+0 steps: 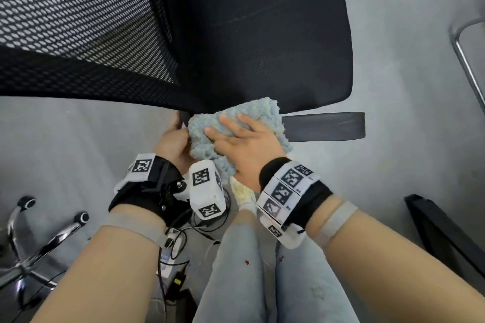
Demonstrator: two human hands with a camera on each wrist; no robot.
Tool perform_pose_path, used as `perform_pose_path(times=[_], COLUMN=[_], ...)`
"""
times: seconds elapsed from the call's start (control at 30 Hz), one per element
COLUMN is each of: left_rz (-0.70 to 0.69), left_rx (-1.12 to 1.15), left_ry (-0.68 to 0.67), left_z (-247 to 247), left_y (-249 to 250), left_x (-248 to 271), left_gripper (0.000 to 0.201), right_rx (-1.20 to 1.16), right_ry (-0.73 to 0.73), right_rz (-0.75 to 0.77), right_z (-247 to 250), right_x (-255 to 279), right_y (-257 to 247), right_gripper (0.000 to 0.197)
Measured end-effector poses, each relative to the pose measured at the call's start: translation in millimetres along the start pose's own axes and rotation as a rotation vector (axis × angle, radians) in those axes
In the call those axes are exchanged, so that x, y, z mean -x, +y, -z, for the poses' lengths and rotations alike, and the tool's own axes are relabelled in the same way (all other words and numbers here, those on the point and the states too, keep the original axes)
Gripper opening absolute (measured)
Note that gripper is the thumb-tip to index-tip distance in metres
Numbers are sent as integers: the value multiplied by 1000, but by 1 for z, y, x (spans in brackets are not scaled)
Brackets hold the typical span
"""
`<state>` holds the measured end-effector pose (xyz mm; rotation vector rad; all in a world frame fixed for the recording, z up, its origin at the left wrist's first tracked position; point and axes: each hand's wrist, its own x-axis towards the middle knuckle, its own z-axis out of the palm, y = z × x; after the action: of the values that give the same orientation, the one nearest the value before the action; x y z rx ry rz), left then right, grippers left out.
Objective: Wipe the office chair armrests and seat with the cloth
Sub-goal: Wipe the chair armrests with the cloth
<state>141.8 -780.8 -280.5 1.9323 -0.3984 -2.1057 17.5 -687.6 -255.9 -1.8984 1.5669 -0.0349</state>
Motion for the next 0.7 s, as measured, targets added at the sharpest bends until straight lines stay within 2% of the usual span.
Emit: perform_pose_path(times=[0.1, 0.2, 0.27, 0.33, 0.4, 0.47, 0.53, 0.63, 0.7], left_rz=[-55, -88, -94, -113, -105, -17, -7, -60, -65], left_rx=[10, -81, -83, -85, -30, 22, 37, 93, 43], left_ry=[-72, -122, -157, -162, -163, -192, -175, -151, -175], left_z=[1, 5, 5, 4, 3, 1, 2, 6, 5], left_y=[4, 3, 0, -6, -9, -8, -6, -7, -8], left_x=[-2, -3, -2, -1, -1, -1, -1, -5, -3], left_gripper=[34, 41, 44, 46, 48, 45, 44, 48, 45], right_rx=[29, 34, 42, 44, 25, -9, -8, 17, 3], right_ry=[27, 168, 199, 172, 101, 50, 9, 76, 37], right_rz=[9, -72, -136, -142, -77, -26, -16, -10, -55], right_z=[6, 2, -4, -6, -1, 2, 4, 8, 8], right_x=[16, 55, 69, 59, 33, 5, -5, 18, 38], right_y=[11, 30, 30, 20, 6, -4, -2, 13, 20], right_gripper=[27, 7, 20, 12, 23, 36, 41, 36, 35])
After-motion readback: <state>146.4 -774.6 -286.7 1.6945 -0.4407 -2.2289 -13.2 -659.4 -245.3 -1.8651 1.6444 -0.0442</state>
